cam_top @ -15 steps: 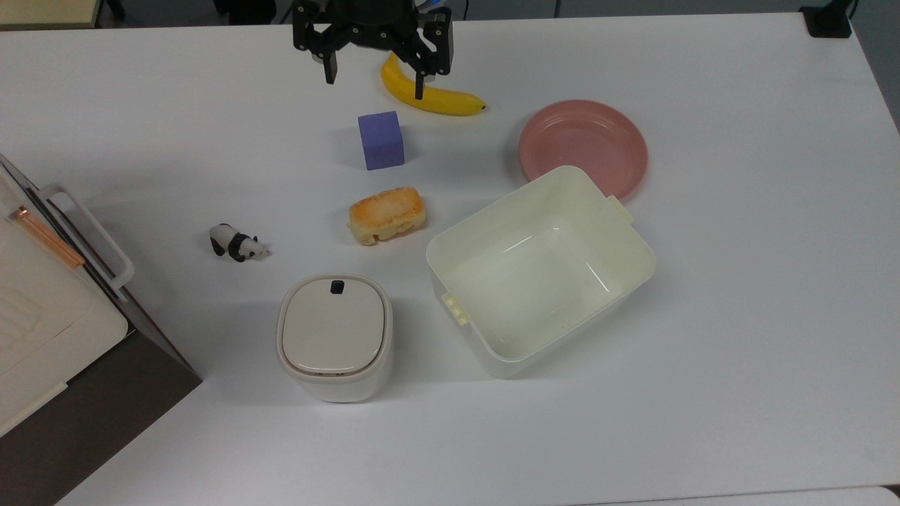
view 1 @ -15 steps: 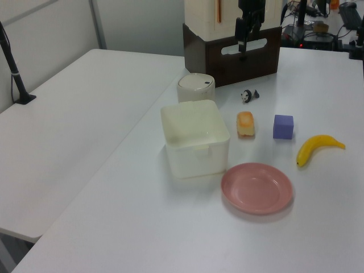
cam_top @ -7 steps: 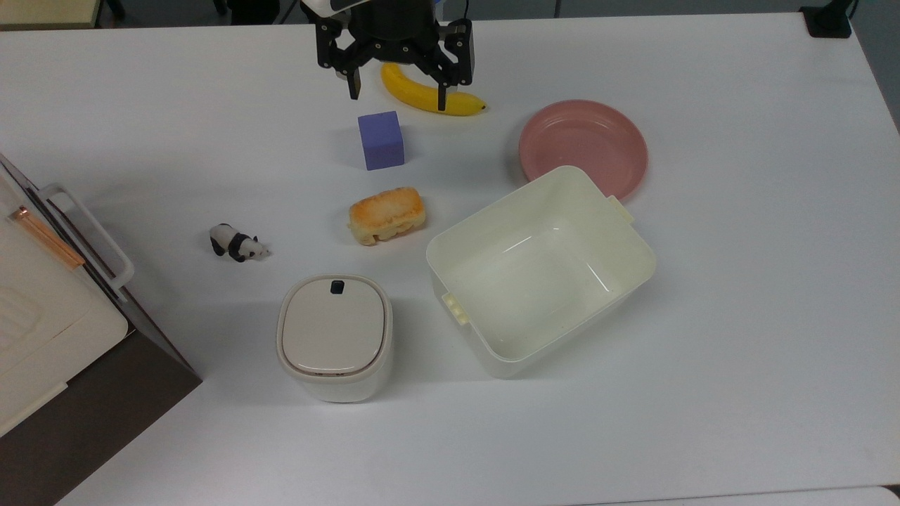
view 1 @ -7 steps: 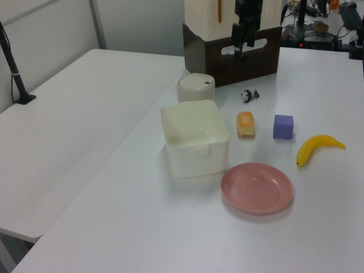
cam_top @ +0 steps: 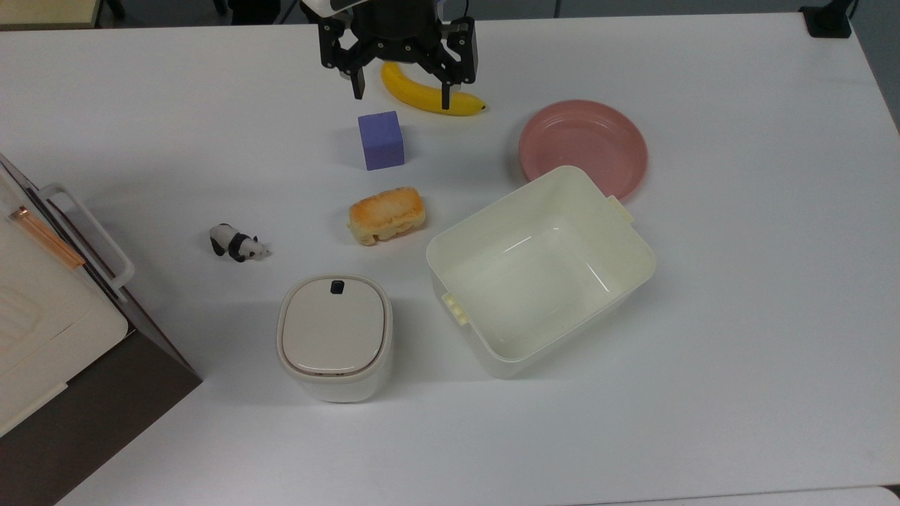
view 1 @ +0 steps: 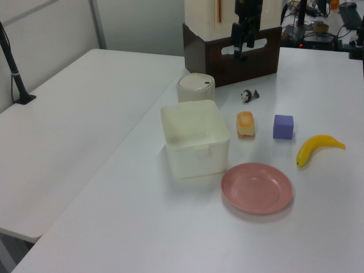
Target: Close the trash can
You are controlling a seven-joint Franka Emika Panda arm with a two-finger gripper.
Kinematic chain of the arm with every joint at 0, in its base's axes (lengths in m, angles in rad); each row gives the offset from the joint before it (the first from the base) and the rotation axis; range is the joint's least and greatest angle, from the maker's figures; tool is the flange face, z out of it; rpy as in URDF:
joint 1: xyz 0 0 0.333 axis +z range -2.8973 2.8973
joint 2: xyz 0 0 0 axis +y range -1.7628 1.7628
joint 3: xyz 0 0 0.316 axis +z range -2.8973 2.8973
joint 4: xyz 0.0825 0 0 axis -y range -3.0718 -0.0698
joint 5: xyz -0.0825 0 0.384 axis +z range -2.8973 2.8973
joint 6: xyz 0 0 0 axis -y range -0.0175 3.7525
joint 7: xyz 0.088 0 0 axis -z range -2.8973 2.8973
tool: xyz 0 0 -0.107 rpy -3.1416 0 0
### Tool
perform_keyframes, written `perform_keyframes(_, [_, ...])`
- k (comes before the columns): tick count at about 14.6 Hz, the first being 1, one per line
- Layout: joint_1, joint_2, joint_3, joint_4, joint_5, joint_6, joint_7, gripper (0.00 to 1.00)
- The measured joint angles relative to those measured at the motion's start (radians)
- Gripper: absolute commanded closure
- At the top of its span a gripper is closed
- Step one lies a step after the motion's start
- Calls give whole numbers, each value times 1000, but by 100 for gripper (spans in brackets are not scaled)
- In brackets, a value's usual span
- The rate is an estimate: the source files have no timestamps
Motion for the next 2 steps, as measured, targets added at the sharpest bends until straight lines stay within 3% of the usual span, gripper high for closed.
perform_keyframes(2, [0, -1, 0, 0, 0, 0, 0, 0])
